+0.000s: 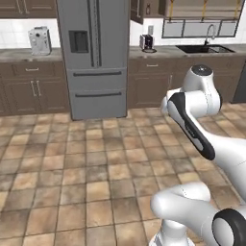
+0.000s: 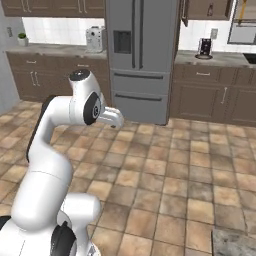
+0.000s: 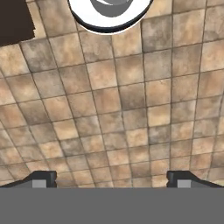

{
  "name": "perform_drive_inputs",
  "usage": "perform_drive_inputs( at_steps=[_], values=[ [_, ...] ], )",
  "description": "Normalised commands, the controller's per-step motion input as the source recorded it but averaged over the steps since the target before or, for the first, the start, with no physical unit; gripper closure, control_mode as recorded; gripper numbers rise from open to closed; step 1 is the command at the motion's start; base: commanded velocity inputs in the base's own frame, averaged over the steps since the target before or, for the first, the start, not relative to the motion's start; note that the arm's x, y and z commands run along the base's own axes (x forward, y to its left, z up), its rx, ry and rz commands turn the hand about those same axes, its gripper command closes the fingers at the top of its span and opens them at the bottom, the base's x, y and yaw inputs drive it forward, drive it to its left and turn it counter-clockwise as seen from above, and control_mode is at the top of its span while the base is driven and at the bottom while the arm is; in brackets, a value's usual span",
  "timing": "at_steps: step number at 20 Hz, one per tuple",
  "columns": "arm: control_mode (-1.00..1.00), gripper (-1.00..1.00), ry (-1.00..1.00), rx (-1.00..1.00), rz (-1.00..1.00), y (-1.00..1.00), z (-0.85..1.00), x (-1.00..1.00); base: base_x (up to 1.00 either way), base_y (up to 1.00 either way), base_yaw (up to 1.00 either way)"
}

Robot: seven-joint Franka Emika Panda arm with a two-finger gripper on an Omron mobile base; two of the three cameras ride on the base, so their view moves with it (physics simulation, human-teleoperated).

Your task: Move the hot dog bun to the plate on the dining table and place the condiment next to that plate. Then navigate to the fridge and take the sausage and place it on the plate as well.

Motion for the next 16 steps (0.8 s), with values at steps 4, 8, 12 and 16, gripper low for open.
perform_drive_inputs(
  at_steps=[4,8,12,16],
  values=[
    [1.0,-1.0,0.0,0.0,0.0,0.0,0.0,0.0,1.0,-0.1,-0.09],
    [1.0,-1.0,0.0,0.0,0.0,0.0,0.0,0.0,1.0,-0.26,-0.14],
    [1.0,-1.0,0.0,0.0,0.0,0.0,0.0,0.0,1.0,-0.59,-0.2],
    [1.0,-1.0,0.0,0.0,0.0,0.0,0.0,0.0,1.0,-0.54,-0.19]
  ],
)
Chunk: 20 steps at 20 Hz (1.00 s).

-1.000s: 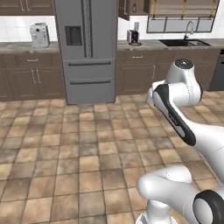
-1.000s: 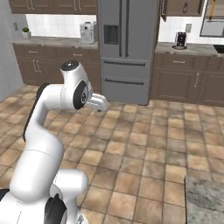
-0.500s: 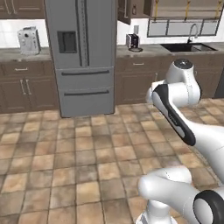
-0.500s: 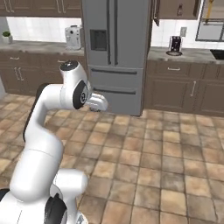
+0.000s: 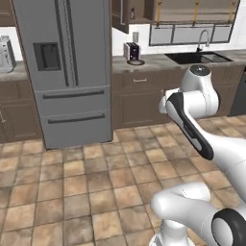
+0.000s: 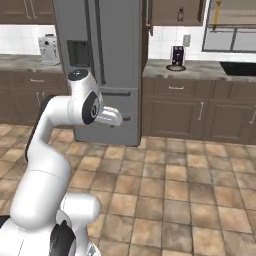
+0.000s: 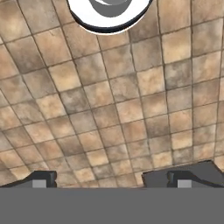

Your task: Move the hot dog bun to the plate on the dining table and place the condiment next to that plate. Then navigate to the fridge and take the sausage and place it on the plate as well.

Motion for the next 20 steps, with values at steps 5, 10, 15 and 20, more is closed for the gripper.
perform_drive_inputs(
  at_steps=[5,10,15,20],
  values=[
    [1.0,-1.0,0.0,0.0,0.0,0.0,0.0,0.0,1.0,-0.53,-0.19],
    [1.0,-1.0,0.0,0.0,0.0,0.0,0.0,0.0,1.0,-0.53,-0.16],
    [1.0,-1.0,0.0,0.0,0.0,0.0,0.0,0.0,1.0,-0.49,-0.07],
    [1.0,-1.0,0.0,0.0,0.0,0.0,0.0,0.0,1.0,-0.14,0.0]
  ],
)
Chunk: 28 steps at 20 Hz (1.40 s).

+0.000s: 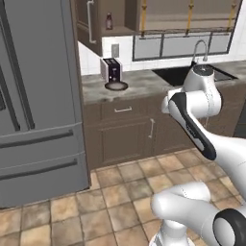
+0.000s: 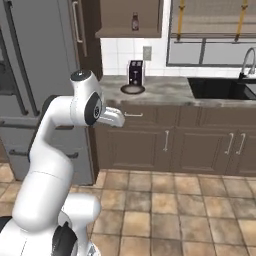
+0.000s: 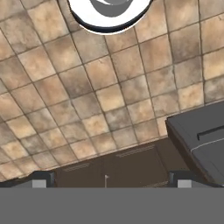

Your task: Move the hot dog bun to the plate on the dining table and place the condiment next to that plate. Then navigate to the fridge and take the sausage and place it on the plate as well.

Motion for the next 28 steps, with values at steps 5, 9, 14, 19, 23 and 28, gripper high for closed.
perform_drive_inputs(
  at_steps=[5,9,14,19,23,28],
  values=[
    [1.0,-1.0,0.0,0.0,0.0,0.0,0.0,0.0,1.0,-0.1,0.02],
    [1.0,-1.0,0.0,0.0,0.0,0.0,0.0,0.0,1.0,-0.29,0.03],
    [1.0,-1.0,0.0,0.0,0.0,0.0,0.0,0.0,1.0,-0.51,0.07],
    [1.0,-1.0,0.0,0.0,0.0,0.0,0.0,0.0,1.0,-0.53,0.08],
    [1.0,-1.0,0.0,0.0,0.0,0.0,0.0,0.0,0.92,-0.04,0.03],
    [1.0,-1.0,0.0,0.0,0.0,0.0,0.0,0.0,0.77,0.28,0.0]
  ],
)
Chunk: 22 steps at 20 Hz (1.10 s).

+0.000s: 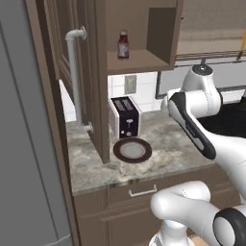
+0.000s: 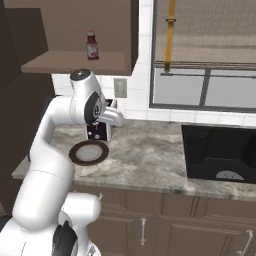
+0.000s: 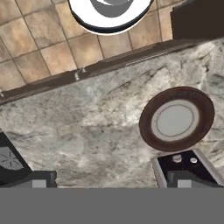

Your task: Move the hot dog bun to the plate on the dining table and place the condiment next to that plate. Then navigate to the fridge and take the sausage and place it on the plate as well.

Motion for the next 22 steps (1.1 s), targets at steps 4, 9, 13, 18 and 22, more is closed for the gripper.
perform_drive_inputs(
  at_steps=[4,9,13,18,22],
  values=[
    [1.0,-1.0,0.0,0.0,0.0,0.0,0.0,0.0,0.51,0.13,0.0],
    [1.0,-1.0,0.0,0.0,0.0,0.0,0.0,0.0,0.2,0.18,0.0],
    [-1.0,-1.0,-0.07,0.0,0.04,0.31,0.0,0.07,0.02,0.07,0.0],
    [-1.0,-1.0,-0.38,0.0,0.13,0.69,0.33,0.36,0.0,0.0,0.0],
    [-1.0,-1.0,-0.34,0.0,0.17,0.61,0.8,0.49,0.0,0.0,0.0]
  ],
)
